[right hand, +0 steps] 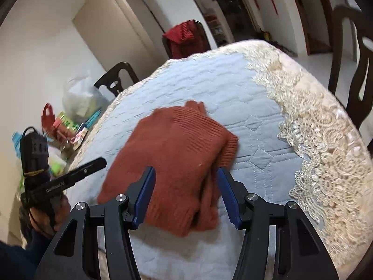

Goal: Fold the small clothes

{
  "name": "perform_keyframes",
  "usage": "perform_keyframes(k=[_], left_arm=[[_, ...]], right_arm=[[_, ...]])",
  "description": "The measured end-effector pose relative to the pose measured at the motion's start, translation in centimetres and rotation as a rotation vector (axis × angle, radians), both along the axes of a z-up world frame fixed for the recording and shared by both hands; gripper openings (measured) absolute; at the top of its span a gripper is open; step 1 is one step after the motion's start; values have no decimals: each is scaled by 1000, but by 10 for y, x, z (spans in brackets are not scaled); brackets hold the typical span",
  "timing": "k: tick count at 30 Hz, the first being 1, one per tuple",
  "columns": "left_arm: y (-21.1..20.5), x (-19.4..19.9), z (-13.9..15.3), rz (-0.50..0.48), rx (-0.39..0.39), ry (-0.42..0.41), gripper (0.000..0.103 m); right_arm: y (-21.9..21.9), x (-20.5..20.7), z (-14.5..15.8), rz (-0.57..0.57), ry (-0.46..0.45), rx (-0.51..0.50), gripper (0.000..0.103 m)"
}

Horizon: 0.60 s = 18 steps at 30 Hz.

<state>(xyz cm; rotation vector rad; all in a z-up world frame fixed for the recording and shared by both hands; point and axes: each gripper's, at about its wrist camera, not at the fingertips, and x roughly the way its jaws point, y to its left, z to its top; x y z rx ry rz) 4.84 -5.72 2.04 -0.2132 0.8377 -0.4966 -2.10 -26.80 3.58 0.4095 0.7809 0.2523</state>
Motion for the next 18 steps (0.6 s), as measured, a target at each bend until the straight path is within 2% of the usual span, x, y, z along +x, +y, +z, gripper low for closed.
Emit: perform_keyframes(k=[6,9,18], left_arm=[[-2,13,-12,-8,-60,58,42],[-1,17,-19,-1,-89,92,48],[6,13,-25,2,-150,149,51]], right_arm=[[-22,31,-26,-45,85,121,56],[-28,37,-30,-35,89,193,56],[-23,32,-32,31,104,252,55]])
